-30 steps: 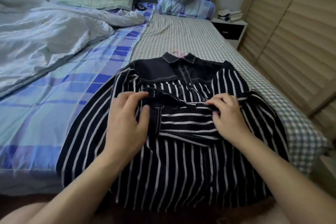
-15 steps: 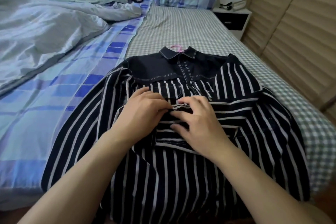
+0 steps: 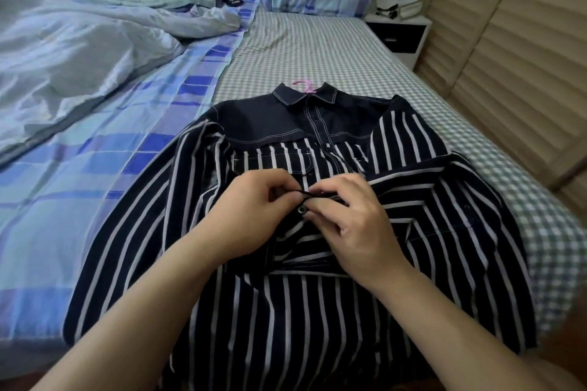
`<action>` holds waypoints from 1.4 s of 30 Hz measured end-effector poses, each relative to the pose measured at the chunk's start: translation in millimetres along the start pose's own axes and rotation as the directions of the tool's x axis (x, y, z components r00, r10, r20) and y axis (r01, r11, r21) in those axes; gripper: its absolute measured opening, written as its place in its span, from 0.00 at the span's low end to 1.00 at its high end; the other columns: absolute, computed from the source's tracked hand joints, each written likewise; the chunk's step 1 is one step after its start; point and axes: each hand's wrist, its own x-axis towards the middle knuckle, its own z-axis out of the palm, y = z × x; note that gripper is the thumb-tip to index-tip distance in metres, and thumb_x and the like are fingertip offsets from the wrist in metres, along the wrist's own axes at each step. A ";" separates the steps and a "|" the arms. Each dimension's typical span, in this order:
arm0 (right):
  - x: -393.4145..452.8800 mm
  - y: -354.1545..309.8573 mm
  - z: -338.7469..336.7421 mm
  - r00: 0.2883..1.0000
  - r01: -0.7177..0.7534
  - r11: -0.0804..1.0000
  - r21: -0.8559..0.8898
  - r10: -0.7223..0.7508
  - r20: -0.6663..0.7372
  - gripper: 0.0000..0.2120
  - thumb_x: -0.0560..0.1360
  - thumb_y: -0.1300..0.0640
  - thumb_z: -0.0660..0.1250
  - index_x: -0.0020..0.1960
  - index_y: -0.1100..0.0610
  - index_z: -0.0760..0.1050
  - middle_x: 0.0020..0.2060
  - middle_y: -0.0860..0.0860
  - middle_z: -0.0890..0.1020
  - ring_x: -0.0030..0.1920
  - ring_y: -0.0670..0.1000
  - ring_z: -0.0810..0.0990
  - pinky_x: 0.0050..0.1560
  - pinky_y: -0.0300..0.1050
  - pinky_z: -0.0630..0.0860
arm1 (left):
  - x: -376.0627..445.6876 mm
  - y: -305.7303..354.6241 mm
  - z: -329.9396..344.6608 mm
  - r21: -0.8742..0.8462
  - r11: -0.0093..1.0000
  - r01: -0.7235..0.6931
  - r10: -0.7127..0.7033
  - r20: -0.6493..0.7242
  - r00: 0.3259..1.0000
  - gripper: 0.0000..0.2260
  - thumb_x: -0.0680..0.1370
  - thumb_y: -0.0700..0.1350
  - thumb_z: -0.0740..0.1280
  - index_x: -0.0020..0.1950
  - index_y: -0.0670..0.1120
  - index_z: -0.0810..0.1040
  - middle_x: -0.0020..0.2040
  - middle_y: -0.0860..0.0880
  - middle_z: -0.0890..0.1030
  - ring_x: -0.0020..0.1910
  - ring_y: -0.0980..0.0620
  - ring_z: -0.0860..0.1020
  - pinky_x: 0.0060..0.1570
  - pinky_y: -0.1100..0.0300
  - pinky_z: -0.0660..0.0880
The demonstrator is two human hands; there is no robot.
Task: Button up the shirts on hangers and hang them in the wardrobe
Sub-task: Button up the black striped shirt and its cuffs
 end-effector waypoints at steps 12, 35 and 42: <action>-2.0 -6.5 5.1 0.993 -0.097 0.984 0.152 0.106 -0.053 0.04 0.72 0.62 0.76 0.46 0.57 0.86 0.48 0.48 0.81 0.53 0.50 0.78 0.57 0.42 0.76 | -9.1 -2.8 -8.3 -0.626 0.547 0.555 -0.368 0.417 0.832 0.08 0.81 0.39 0.68 0.45 0.42 0.85 0.40 0.43 0.84 0.37 0.50 0.82 0.37 0.60 0.79; -7.5 -18.2 7.7 0.984 -0.048 0.999 0.010 0.049 -0.171 0.03 0.73 0.65 0.76 0.43 0.62 0.82 0.45 0.52 0.80 0.47 0.52 0.79 0.51 0.44 0.77 | -15.3 1.3 -4.3 -0.411 0.866 0.284 -0.226 0.184 0.957 0.05 0.74 0.39 0.77 0.48 0.47 0.87 0.44 0.47 0.87 0.43 0.53 0.84 0.51 0.61 0.81; -8.2 -16.3 4.9 0.993 -0.093 0.993 0.072 0.098 -0.066 0.08 0.72 0.65 0.76 0.44 0.60 0.77 0.44 0.49 0.77 0.45 0.48 0.77 0.46 0.44 0.77 | -18.2 -2.3 1.7 -0.114 0.993 0.014 -0.007 0.063 0.998 0.05 0.76 0.42 0.75 0.47 0.53 0.85 0.41 0.58 0.84 0.41 0.62 0.81 0.44 0.72 0.73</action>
